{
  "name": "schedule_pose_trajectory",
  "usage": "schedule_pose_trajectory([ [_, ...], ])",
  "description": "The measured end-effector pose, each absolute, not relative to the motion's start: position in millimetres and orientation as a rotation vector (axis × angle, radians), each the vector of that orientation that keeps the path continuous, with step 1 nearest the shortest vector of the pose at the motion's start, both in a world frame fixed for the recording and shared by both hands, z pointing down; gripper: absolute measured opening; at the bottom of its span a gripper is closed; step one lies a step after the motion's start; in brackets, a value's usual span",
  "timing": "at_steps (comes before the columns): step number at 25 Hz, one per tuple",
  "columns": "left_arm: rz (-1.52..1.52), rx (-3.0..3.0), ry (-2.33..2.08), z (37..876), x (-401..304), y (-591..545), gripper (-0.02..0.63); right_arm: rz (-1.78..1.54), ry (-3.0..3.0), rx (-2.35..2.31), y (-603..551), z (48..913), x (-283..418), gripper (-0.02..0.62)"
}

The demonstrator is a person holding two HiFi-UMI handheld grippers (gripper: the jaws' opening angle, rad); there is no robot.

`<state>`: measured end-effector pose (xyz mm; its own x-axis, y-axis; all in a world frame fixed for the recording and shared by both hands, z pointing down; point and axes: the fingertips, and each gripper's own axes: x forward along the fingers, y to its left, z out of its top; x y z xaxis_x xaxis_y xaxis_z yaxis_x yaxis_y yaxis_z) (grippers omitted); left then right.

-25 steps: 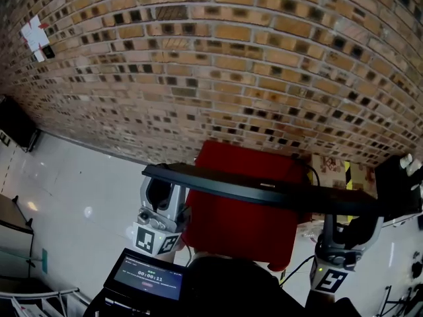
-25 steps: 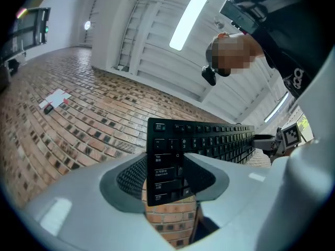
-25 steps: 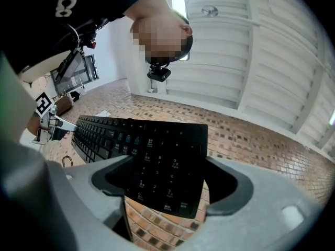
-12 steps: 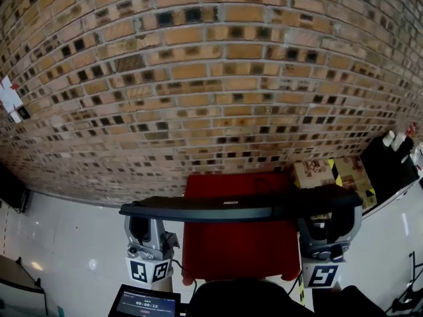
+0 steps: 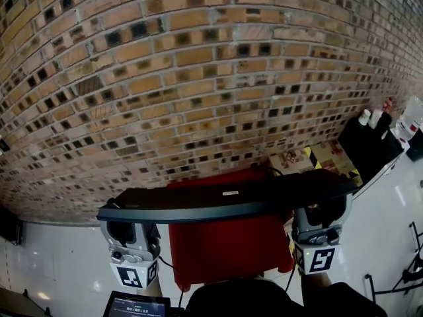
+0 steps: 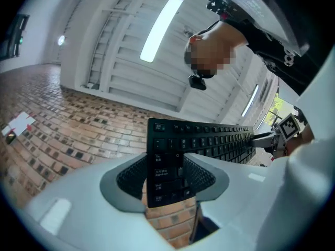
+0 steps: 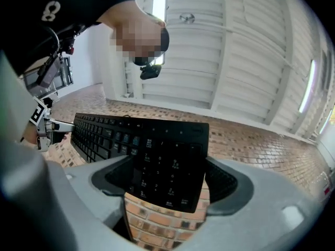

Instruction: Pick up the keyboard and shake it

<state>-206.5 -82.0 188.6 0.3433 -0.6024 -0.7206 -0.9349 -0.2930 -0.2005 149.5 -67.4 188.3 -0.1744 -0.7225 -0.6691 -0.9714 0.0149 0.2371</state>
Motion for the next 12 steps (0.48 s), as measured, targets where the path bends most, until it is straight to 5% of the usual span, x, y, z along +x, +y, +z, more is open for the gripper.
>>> schedule_pose_trajectory([
  [12, 0.638, -1.891, 1.152, 158, -125, -52, 0.217, 0.811, 1.792, -1.783, -39, 206, 237, 0.407],
])
